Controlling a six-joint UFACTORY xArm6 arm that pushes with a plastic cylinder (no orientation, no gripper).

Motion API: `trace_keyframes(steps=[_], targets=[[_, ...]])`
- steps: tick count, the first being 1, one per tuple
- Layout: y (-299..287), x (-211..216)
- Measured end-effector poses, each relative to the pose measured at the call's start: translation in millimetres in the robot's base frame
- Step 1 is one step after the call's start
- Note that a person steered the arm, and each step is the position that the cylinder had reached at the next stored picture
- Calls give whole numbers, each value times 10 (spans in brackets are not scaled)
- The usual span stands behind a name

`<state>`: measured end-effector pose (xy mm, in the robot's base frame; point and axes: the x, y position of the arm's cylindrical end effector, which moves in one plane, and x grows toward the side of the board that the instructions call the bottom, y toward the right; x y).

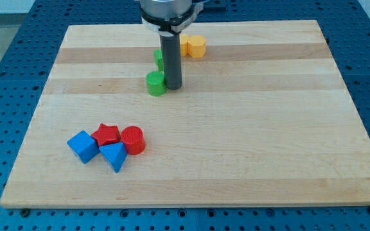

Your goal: Slide green circle slightly towards left

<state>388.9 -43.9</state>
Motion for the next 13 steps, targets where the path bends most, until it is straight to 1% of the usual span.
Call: trace_keyframes(steps=[2, 3, 6, 8, 13], targets=[[-88, 0], [-325, 20], [-390, 20], [-505, -88], [-579, -351]])
